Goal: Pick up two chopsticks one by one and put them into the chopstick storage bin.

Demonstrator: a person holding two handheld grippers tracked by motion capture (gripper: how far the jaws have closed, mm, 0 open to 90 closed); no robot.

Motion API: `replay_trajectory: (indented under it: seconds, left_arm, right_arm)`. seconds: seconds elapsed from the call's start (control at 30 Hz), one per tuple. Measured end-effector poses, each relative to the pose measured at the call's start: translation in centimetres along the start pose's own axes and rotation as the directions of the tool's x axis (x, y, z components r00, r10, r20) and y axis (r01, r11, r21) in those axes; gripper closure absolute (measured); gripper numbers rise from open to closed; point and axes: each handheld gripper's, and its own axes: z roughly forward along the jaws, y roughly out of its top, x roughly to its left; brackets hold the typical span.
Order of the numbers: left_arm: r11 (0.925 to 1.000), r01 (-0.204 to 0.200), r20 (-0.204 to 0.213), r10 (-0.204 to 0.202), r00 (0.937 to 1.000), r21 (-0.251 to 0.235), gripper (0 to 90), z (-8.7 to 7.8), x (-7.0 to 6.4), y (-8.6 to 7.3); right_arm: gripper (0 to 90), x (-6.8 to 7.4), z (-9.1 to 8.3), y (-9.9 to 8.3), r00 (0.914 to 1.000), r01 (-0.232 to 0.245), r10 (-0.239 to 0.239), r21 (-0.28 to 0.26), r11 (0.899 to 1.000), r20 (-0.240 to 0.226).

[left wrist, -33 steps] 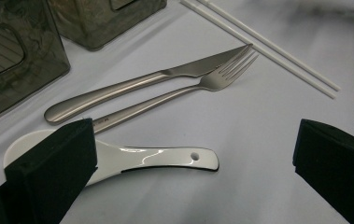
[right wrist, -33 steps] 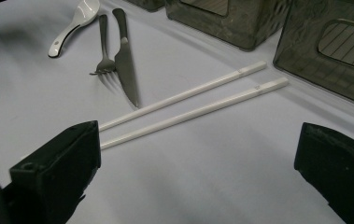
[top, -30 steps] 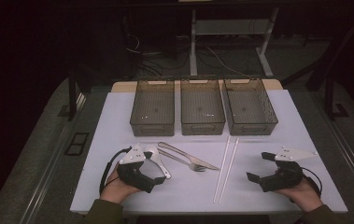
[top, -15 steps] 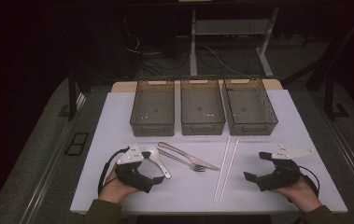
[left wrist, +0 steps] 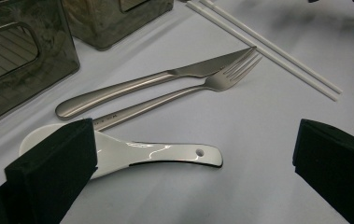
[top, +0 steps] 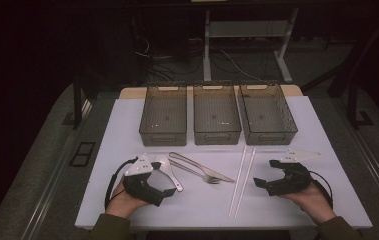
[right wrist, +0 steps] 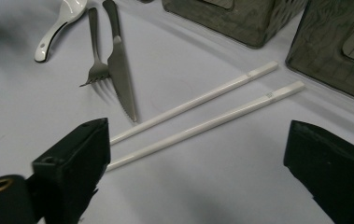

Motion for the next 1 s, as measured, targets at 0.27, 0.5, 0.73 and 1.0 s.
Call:
replay_trajectory:
  seconds: [0.27, 0.5, 0.73, 1.0]
  left_arm:
    - [1.0, 0.002, 0.001, -0.002, 1.0, -0.001, 0.0, 0.0, 0.0, 0.0]
    - [1.0, -0.002, 0.0, 0.002, 1.0, -0.004, 0.0, 0.0, 0.1, 0.0]
    - [1.0, 0.003, -0.001, -0.003, 1.0, -0.005, 0.0, -0.1, 0.1, -0.1]
    - [0.9999, 0.007, -0.002, -0.007, 1.0, -0.011, 0.0, -0.1, 0.1, -0.1]
  right_arm:
    - [23.1, -1.2, 1.9, 1.4, 0.9982, -0.029, 0.028, 0.02, 0.999, 0.053]
    - [31.5, -2.5, 3.6, 2.4, 0.9959, -0.041, 0.037, 0.041, 0.998, 0.083]
    - [39.2, -3.7, 5.0, 3.2, 0.9899, -0.071, 0.063, 0.061, 0.996, 0.127]
    - [47.9, -4.9, 6.3, 3.3, 0.9822, -0.116, 0.101, 0.084, 0.99, 0.158]
